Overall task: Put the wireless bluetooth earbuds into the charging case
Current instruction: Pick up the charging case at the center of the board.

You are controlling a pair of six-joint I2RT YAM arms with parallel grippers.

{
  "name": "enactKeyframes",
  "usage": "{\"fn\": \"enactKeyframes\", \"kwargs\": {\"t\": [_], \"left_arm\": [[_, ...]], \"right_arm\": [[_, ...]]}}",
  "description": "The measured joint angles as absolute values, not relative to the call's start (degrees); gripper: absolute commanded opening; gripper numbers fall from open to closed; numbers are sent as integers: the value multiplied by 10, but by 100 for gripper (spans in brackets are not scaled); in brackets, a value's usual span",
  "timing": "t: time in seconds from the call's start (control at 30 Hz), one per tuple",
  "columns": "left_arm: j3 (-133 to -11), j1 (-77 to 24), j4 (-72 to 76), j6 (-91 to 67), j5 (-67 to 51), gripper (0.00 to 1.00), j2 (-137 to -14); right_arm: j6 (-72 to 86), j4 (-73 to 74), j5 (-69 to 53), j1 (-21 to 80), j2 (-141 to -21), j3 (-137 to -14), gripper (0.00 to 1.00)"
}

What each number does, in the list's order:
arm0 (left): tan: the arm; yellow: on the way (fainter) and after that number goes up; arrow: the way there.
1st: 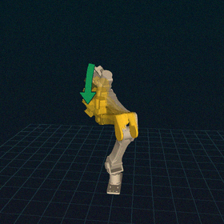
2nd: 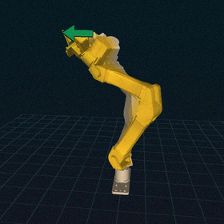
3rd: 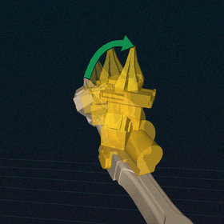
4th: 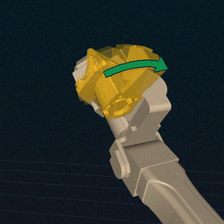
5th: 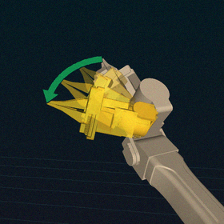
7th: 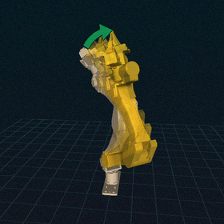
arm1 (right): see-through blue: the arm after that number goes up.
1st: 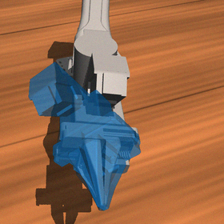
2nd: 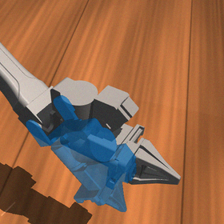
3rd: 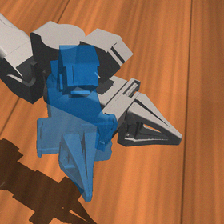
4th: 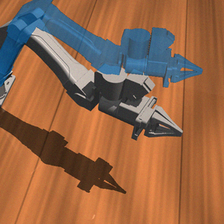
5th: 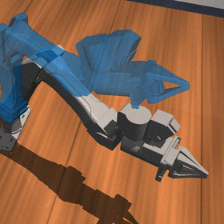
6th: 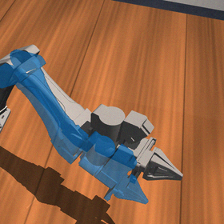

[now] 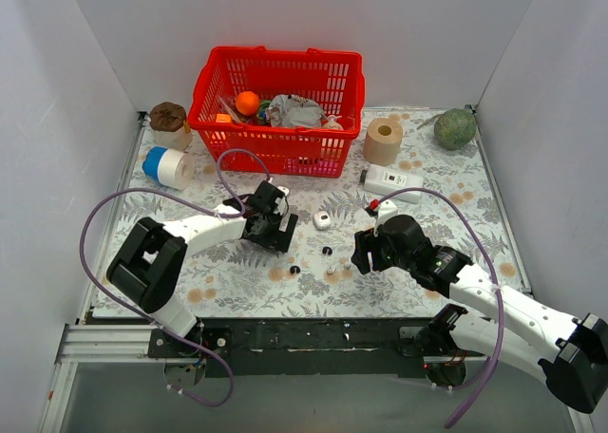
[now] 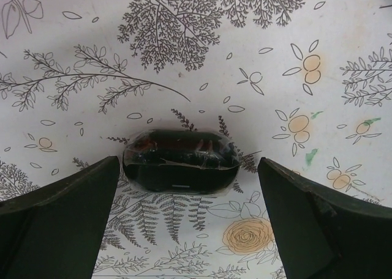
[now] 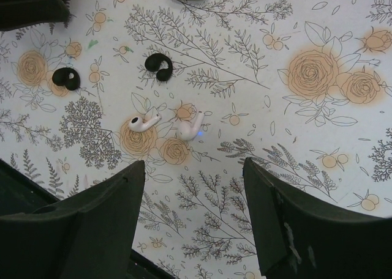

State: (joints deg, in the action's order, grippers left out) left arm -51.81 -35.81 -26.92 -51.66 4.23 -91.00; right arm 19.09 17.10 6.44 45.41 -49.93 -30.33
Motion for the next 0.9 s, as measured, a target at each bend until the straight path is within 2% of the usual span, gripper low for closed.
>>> {"fn": "enactKeyframes", "kwargs": {"t": [0.5, 0.6, 0.73, 0.9], "left_arm": [[-534, -363, -272, -507, 68, 77, -940], [-535, -364, -272, -507, 68, 77, -940], [-535, -365, -272, -507, 67, 82, -941], [-535, -365, -272, -508, 67, 81, -941]], "right_arm": [[191, 172, 65, 454, -487, -303, 73], [191, 172, 65, 454, -487, -303, 74], [191, 173, 65, 454, -486, -303, 74], [191, 175, 65, 454, -484, -302, 74]]}}
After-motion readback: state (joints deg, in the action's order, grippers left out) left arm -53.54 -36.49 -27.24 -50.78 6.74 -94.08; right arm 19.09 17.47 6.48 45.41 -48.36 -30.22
